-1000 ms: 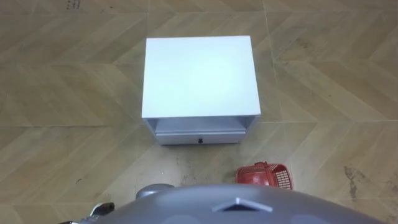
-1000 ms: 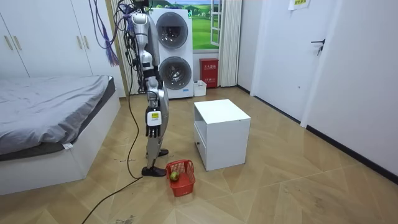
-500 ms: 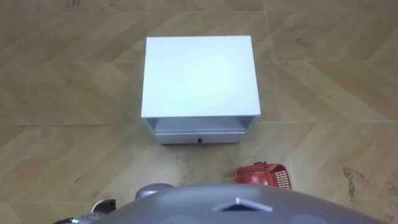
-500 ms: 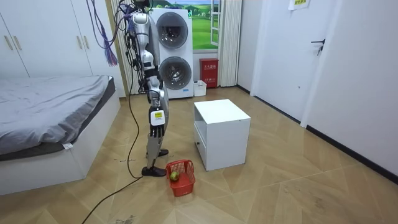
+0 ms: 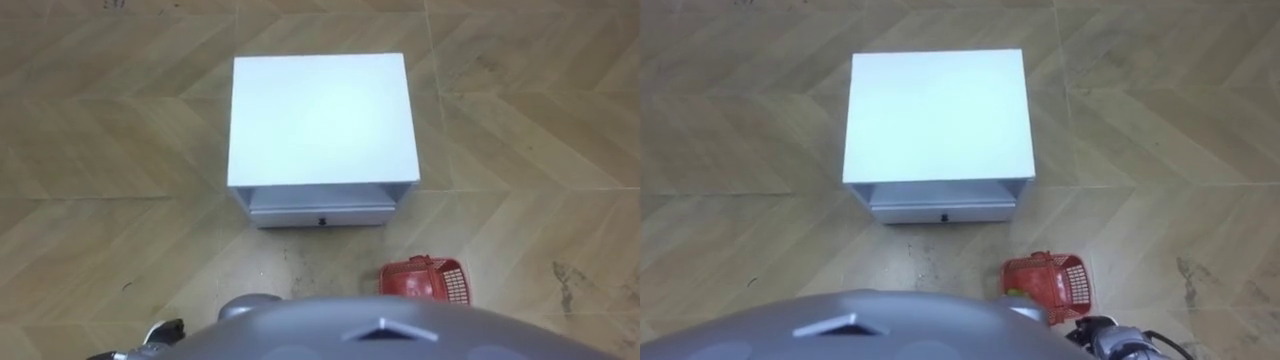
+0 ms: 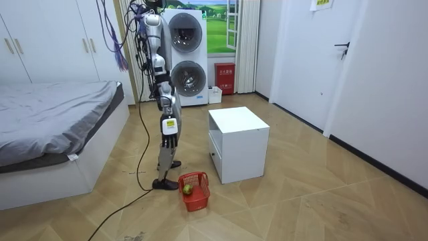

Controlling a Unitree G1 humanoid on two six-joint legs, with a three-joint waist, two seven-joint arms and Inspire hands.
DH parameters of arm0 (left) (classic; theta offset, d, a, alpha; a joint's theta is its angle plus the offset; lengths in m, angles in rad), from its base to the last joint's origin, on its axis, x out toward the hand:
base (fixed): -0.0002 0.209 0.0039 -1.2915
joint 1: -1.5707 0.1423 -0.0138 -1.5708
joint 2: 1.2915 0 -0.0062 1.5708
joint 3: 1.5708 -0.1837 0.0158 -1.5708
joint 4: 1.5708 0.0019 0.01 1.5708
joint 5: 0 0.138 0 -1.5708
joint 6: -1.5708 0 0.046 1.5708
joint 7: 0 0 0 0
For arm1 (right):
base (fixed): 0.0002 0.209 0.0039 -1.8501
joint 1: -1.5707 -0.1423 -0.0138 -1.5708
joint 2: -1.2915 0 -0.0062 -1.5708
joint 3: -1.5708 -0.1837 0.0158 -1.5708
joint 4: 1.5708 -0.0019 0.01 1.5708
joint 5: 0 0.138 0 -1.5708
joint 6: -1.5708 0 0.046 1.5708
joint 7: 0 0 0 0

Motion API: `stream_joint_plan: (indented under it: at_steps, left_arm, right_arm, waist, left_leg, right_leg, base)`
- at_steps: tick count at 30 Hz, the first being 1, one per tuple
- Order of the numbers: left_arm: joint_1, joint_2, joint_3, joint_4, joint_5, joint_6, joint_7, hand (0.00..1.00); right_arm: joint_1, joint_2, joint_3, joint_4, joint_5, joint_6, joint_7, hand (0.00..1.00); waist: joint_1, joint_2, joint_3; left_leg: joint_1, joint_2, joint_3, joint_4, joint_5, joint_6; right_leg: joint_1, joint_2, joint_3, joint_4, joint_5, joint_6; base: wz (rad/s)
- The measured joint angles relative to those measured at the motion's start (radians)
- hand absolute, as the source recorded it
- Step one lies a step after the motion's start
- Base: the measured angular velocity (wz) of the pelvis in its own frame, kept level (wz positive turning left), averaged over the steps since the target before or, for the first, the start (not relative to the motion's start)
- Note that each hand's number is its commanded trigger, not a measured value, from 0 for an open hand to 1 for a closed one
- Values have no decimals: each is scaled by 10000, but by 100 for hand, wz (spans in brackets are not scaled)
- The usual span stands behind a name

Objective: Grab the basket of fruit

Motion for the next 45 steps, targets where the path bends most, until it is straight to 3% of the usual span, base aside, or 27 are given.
stream_joint_plan:
  at_steps: [5, 7, 8, 9, 10, 11, 12, 13, 14, 15, 17, 19, 21, 22, 24, 25, 27, 30, 34, 36, 39, 45]
  left_arm:
    - [-59, 62, 203, 79, -45, -198, -160, 0]
    - [-69, 75, 617, 91, 19, -318, -161, 0]
    - [-96, 102, 884, 162, 18, -413, -152, 0]
    - [-57, 190, 887, 211, 7, -485, -152, 0]
    - [-14, 232, 891, 209, 7, -502, -151, 0]
    - [5, 325, 861, 210, -17, -563, -153, 0]
    - [-35, 378, 831, 222, -69, -586, -151, 0]
    - [-109, 410, 822, 226, -78, -601, -147, 0]
    - [-295, 483, 795, 238, -101, -656, -135, 0]
    - [-561, 598, 756, 298, -209, -719, -130, 0]
    - [-1006, 772, 652, 372, -270, -755, -45, 0]
    - [-1533, 849, 419, 363, -558, -804, 233, 0]
    - [-2143, 787, 230, 394, -804, -1159, 368, 0]
    - [-2258, 807, 138, 473, -919, -1286, 416, 0]
    - [-2616, 845, -135, 779, -1036, -1540, 718, 0]
    - [-2713, 853, -217, 920, -1167, -1567, 803, 0]
    - [-3003, 922, -437, 1451, -1344, -1537, 999, 0]
    - [-2955, 965, -643, 1567, -1507, -1533, 1243, 0]
    - [-3154, 1208, -746, 1901, -2039, -1667, 1567, 0]
    - [-3150, 1269, -892, 1957, -2480, -1845, 1917, 0]
    - [-3111, 1315, -1008, 2035, -2940, -2004, 2230, 0]
    - [-2754, 1310, -1576, 2178, -3325, -2411, 2424, 0]
  right_arm:
    - [-213, -173, -69, -238, -155, -35, -68, 0]
    - [-247, -171, -196, -456, -240, -4, -138, 0]
    - [-252, -167, -374, -574, -258, -4, -147, 0]
    - [-75, -172, -481, -647, -210, -7, -200, 0]
    - [14, -171, -487, -672, -201, -1, -246, 0]
    - [-27, -179, -479, -715, -176, -13, -337, 0]
    - [-239, -239, -457, -812, 131, -113, -489, 0]
    - [-355, -273, -451, -820, 237, -193, -577, 0]
    - [-579, -322, -424, -831, 490, -313, -732, 0]
    - [-908, -344, -335, -814, 563, -333, -818, 0]
    - [-1446, -340, -266, -766, 863, -465, -934, 0]
    - [-1985, -321, -160, -751, 1429, -757, -1025, 0]
    - [-2354, -275, 25, -752, 2150, -907, -1059, 0]
    - [-2407, -244, 39, -754, 2256, -908, -1053, 0]
    - [-2804, -227, 35, -625, 2572, -935, -1059, 0]
    - [-2890, -250, 34, -597, 2719, -953, -1106, 0]
    - [-3239, -303, 2, -535, 3092, -994, -1250, 0]
    - [-3534, -414, -387, -564, 3730, -1178, -1500, 0]
    - [-3878, -514, -770, -988, 4021, -1333, -1783, 0]
    - [-4049, -704, -902, -1415, 4026, -1487, -1934, 0]
    - [-4107, -744, -1185, -2149, 4021, -1574, -2256, 0]
    - [-4233, -822, -1448, -3199, 4400, -1770, -2826, 0]
  waist:
    - [9, 107, 5]
    - [11, 223, -77]
    - [-21, 162, 21]
    - [-45, 97, 29]
    - [-22, 27, 15]
    - [87, -163, -94]
    - [237, -170, -126]
    - [254, -191, -130]
    - [308, -273, -113]
    - [344, -386, -60]
    - [379, -492, 36]
    - [236, -496, 94]
    - [264, -383, 74]
    - [269, -373, 63]
    - [325, -465, 97]
    - [330, -485, 122]
    - [451, -637, 158]
    - [419, -787, 197]
    - [243, -996, 234]
    - [72, -937, 278]
    - [-197, -969, 301]
    - [-714, -1162, 292]
  left_leg:
    - [-524, -194, 205, 499, -143, 293]
    - [-928, -113, 372, 523, -108, 490]
    - [-1070, -132, 486, 704, -145, 626]
    - [-1109, -211, 486, 903, -230, 748]
    - [-1160, -272, 496, 997, -277, 791]
    - [-1382, -391, 511, 1210, -342, 864]
    - [-1831, -378, 519, 1607, -419, 910]
    - [-2069, -357, 505, 1802, -436, 934]
    - [-2607, -323, 451, 2190, -440, 947]
    - [-3241, -271, 363, 2651, -446, 960]
    - [-4352, -147, 318, 3477, -447, 961]
    - [-5584, -89, 84, 4568, -454, 970]
    - [-6839, -138, -565, 5668, -513, 861]
    - [-7077, -180, -700, 5887, -571, 774]
    - [-8312, -208, -750, 7384, -1058, 853]
    - [-8641, -213, -749, 7896, -1232, 909]
    - [-9678, -221, -659, 9725, -1983, 976]
    - [-10666, -336, -416, 11468, -2641, 1275]
    - [-11602, -278, 186, 13013, -3122, 1477]
    - [-12108, -223, 422, 13991, -3356, 1664]
    - [-12499, -232, 513, 14844, -3547, 1749]
    - [-12774, -220, 496, 15685, -3731, 1655]
  right_leg:
    - [-888, -259, 218, 943, 26, 44]
    - [-1141, -355, 200, 1056, 116, 212]
    - [-1512, -670, 90, 2288, -89, 164]
    - [-1616, -1006, 43, 3829, -172, 167]
    - [-1581, -1190, 46, 4560, -139, 159]
    - [-1521, -1480, 283, 5811, -27, 136]
    - [-1417, -1565, 525, 6477, 190, 113]
    - [-1352, -1609, 530, 6562, 374, 83]
    - [-1149, -1697, 506, 6426, 829, 49]
    - [-962, -1708, 505, 6119, 1072, 131]
    - [-960, -1797, 438, 5358, 1127, 199]
    - [-1005, -1628, 500, 4562, 314, 602]
    - [-1376, -1304, 518, 4676, -969, 626]
    - [-1515, -1309, 504, 4904, -1288, 637]
    - [-2456, -1575, 553, 6898, -2644, 823]
    - [-2725, -1655, 584, 7528, -2961, 804]
    - [-3675, -1957, 825, 9912, -3947, 857]
    - [-4698, -2530, 1097, 12695, -4245, 826]
    - [-5756, -2932, 1892, 15305, -4241, 818]
    - [-6067, -3212, 2117, 16658, -4241, 820]
    - [-6118, -3599, 2133, 17784, -4242, 821]
    - [-6029, -3761, 2154, 18919, -4247, 814]
  base:
    - [-17]
    - [-11]
    - [21]
    - [30]
    - [31]
    - [6]
    - [0]
    - [0]
    - [17]
    - [18]
    - [14]
    - [26]
    - [36]
    - [34]
    - [24]
    - [18]
    - [11]
    - [26]
    - [42]
    - [35]
    - [33]
    - [13]
